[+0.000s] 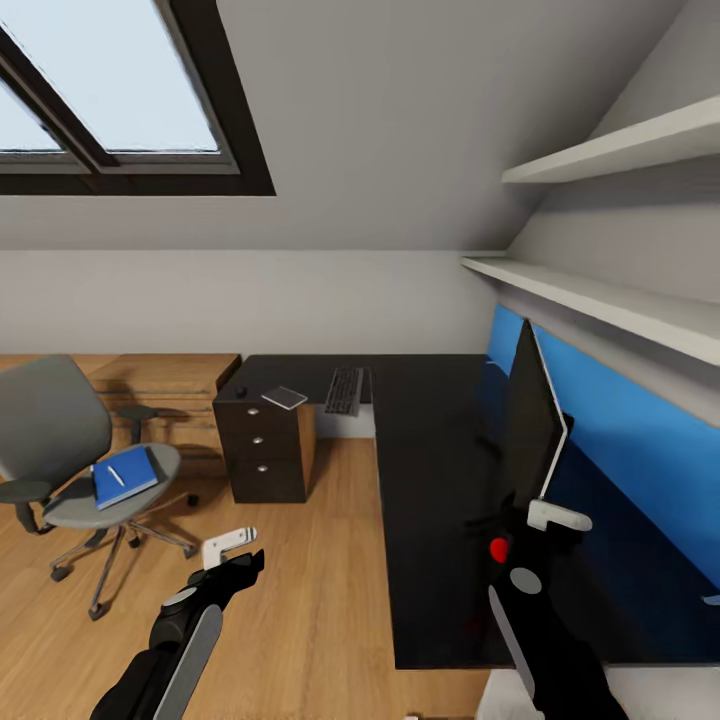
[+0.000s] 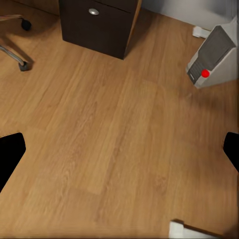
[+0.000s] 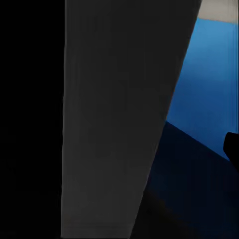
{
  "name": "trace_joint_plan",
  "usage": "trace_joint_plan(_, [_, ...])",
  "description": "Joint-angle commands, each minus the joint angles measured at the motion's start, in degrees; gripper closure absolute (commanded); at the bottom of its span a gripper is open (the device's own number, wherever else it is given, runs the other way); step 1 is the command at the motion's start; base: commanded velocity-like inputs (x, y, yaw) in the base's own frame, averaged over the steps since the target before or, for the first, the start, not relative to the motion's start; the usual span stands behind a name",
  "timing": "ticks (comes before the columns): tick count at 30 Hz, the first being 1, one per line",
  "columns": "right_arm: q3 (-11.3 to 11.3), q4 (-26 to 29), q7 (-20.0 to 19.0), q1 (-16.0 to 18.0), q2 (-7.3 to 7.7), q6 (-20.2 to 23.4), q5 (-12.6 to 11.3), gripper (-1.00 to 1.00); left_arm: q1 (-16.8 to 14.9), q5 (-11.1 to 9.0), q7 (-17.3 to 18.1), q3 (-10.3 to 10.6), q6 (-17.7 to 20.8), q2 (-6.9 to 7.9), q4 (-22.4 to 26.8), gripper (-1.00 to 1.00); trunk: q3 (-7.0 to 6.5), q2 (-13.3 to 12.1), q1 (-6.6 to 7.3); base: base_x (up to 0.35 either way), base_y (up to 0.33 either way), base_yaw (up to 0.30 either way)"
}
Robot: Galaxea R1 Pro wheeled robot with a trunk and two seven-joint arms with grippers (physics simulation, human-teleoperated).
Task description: In the bedroom, organize the workspace by keeping the computer under the desk, ensuring the monitor is on the desk, placing the keyboard on the desk next to the monitor, placing the mouse on the desk next to the keyboard, moving the folder from the swivel chair onto the desk next to the mouse, stacking the notebook on top of the folder with the pen on top of the notebook, and positioning the swivel chair next to the desk.
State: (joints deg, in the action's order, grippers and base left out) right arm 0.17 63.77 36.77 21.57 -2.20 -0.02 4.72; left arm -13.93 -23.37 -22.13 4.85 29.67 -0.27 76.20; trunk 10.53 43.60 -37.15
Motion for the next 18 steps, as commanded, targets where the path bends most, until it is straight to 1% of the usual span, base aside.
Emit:
trace_joint_plan(1, [0.0,0.0,0.2,0.0,0.0,0.0,0.2,-1.0,0.0,-0.6,-0.5,0.1,0.2,0.01,0.1,-1.0,0.09,0.1,0.0,-0.187,-0.245,0.0])
trace_joint_plan(10, [0.0,-0.1,0.2,0.0,0.0,-0.1,0.2,-1.0,0.0,-0.6,-0.5,0.1,0.1,0.01,0.1,-1.0,0.09,0.1,0.0,-0.236,-0.186,0.0])
trace_joint_plan(18, [0.0,-0.1,0.1,0.0,0.0,-0.1,0.2,-1.0,-0.1,-0.6,-0.5,0.1,0.2,0.09,0.1,-1.0,0.09,0.1,0.0,-0.041,-0.024,0.0])
